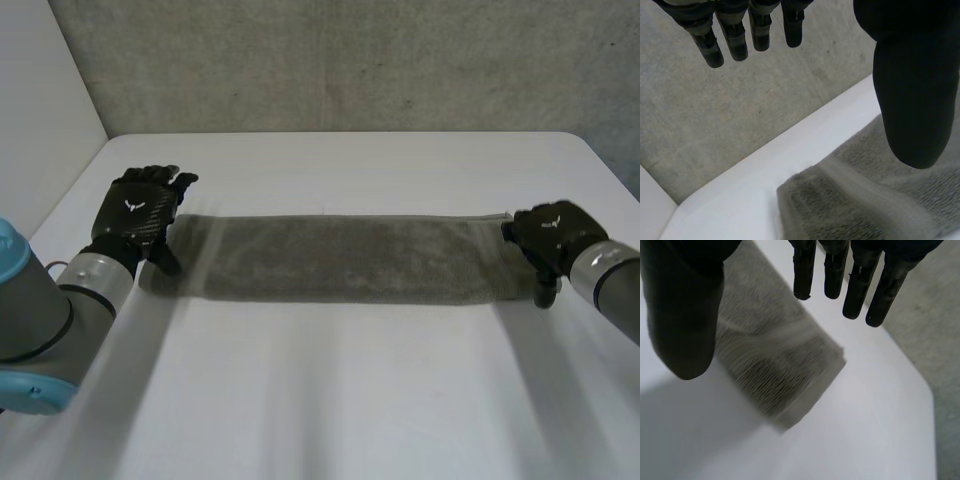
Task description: Fold the towel.
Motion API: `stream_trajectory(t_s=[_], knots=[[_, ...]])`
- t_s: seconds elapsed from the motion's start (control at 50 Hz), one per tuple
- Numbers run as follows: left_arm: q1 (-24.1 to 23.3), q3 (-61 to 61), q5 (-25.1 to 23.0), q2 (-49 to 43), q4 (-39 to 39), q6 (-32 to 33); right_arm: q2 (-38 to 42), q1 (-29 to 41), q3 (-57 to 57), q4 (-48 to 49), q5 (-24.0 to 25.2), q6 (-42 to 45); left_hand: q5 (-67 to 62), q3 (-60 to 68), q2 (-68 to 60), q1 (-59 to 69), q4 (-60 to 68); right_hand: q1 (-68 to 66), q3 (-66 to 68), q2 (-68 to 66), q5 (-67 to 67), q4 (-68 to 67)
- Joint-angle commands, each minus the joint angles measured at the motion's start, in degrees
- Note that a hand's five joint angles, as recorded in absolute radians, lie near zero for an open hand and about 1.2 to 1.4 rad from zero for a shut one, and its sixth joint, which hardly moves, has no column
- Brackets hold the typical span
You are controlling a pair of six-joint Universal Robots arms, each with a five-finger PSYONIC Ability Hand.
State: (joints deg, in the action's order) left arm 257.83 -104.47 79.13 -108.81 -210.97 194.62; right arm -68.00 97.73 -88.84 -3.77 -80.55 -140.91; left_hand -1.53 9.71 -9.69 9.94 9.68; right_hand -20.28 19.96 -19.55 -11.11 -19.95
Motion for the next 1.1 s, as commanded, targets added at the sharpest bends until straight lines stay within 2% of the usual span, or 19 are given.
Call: stream_trajectory(t_s=[0.02, 0.22, 0.36, 0.38, 0.4, 0.42, 0.44, 0.68, 0.74, 0.78, 0.84, 0.9, 0.94, 0.96, 1.0, 1.02, 1.04, 1.06, 1.1], knots=[[0.1, -1.6, 0.0, -0.2, -4.1, -6.1, 4.6, -1.7, -3.8, 10.4, 2.1, 0.0, 1.0, 0.8, -0.9, 0.6, 0.9, -8.8, 9.1, -9.5, -8.0, -9.1], [1.2, -1.8, -0.1, -0.7, -5.0, -6.5, 10.0, -3.7, -2.1, 13.4, 2.2, -0.2, 0.8, 1.0, -1.0, 0.8, 1.0, -10.0, 10.3, -10.7, -9.2, -10.3], [1.2, -2.3, -0.1, -0.5, -5.2, -6.5, 12.4, -4.7, -0.5, 15.6, 2.3, -0.3, 0.8, 1.0, -1.0, 0.8, 1.0, -18.2, 18.6, -19.0, -17.4, -18.6], [1.2, -2.3, -0.1, -0.5, -5.2, -6.5, 13.0, -4.9, -0.1, 16.1, 2.7, -0.3, 0.8, 1.0, -1.0, 0.8, 1.0, -26.9, 27.2, -27.6, -26.1, -27.2], [1.2, -2.3, -0.1, -0.5, -5.2, -6.5, 13.3, -5.0, 0.3, 16.3, 3.0, -0.3, 0.8, 1.0, -1.0, 0.8, 1.0, -42.8, 43.1, -43.5, -42.0, -43.1], [1.2, -2.3, -0.1, -0.4, -5.2, -6.5, 13.3, -5.0, 0.3, 16.3, 3.0, -0.3, 0.8, 1.0, -1.0, 0.8, 1.0, -43.0, 43.3, -43.7, -42.1, -43.3], [1.2, -2.4, -0.1, -0.4, -5.2, -6.5, 13.5, -5.2, 0.8, 16.4, 3.1, -0.5, 0.8, 1.0, -1.0, 0.8, 1.0, -59.6, 59.9, -60.3, -58.7, -59.9], [1.4, -3.1, -0.1, 0.2, -5.2, -6.5, 9.5, -12.5, 2.4, 15.5, 1.5, 1.6, 0.8, 1.0, -1.0, 0.8, 1.0, -59.7, 60.0, -60.4, -58.9, -60.0], [1.5, -3.2, 0.0, 0.2, -5.2, -6.5, 9.4, -14.5, 3.9, 13.6, -0.2, 7.0, 0.8, 1.0, -1.0, 0.8, 1.0, -59.7, 60.0, -60.4, -58.9, -60.0], [1.6, -3.2, 0.0, 0.2, -5.1, -6.5, 8.3, -15.8, 5.1, 12.3, -3.1, 13.7, 0.8, 1.0, -1.0, 0.8, 1.0, -59.7, 60.0, -60.4, -58.9, -60.0], [1.6, -3.2, 0.0, 0.3, -5.1, -6.5, 7.4, -15.6, 5.8, 12.3, -4.1, 16.1, 0.8, 1.0, -1.0, 0.8, 1.0, -59.7, 60.0, -60.4, -58.9, -60.0], [1.5, -3.3, 0.0, 0.3, -5.1, -6.5, 5.1, -12.2, 7.7, 12.3, -4.2, 15.3, 0.8, 1.0, -1.0, 0.8, 1.0, -59.7, 60.0, -60.4, -58.9, -60.0], [1.4, -3.5, 0.0, 0.3, -5.1, -6.5, 3.3, -3.6, 10.4, 12.6, -3.9, 12.3, 0.8, 1.0, -1.0, 0.8, 1.0, -59.7, 60.0, -60.4, -58.9, -60.0], [1.4, -3.7, -0.1, 0.3, -5.1, -6.5, 3.3, -3.6, 10.4, 12.6, -3.9, 12.2, 0.8, 1.0, -1.0, 0.8, 1.0, -59.7, 60.0, -60.4, -58.9, -60.0], [1.4, -3.9, -0.1, 0.6, -5.2, -6.5, 3.4, 5.8, 12.8, 14.1, -2.6, 10.2, 0.8, 1.0, -1.0, 0.8, 1.0, -59.7, 60.0, -60.4, -58.9, -60.0], [1.3, -4.0, 0.0, 1.0, -5.1, -6.5, 3.4, 5.8, 12.8, 14.1, -2.6, 10.2, 0.8, 1.0, -1.0, 0.8, 1.0, -59.7, 60.0, -60.4, -58.9, -60.0], [1.3, -4.0, 0.0, 1.0, -5.1, -6.5, 3.8, 10.3, 13.8, 15.4, -1.6, 10.1, 0.8, 1.0, -1.0, 0.8, 1.0, -59.7, 60.0, -60.4, -58.9, -60.0], [1.2, -4.0, 0.0, 1.2, -5.1, -6.5, 3.8, 10.4, 13.8, 15.5, -1.6, 10.1, 0.8, 1.0, -1.0, 0.8, 1.0, -59.7, 60.0, -60.4, -58.9, -60.0], [0.9, -4.1, 0.0, 1.5, -5.1, -6.5, 7.1, 20.6, 15.6, 18.6, 0.9, 10.0, 0.8, 1.0, -1.0, 0.8, 1.0, -59.7, 60.0, -60.4, -58.9, -60.0]])
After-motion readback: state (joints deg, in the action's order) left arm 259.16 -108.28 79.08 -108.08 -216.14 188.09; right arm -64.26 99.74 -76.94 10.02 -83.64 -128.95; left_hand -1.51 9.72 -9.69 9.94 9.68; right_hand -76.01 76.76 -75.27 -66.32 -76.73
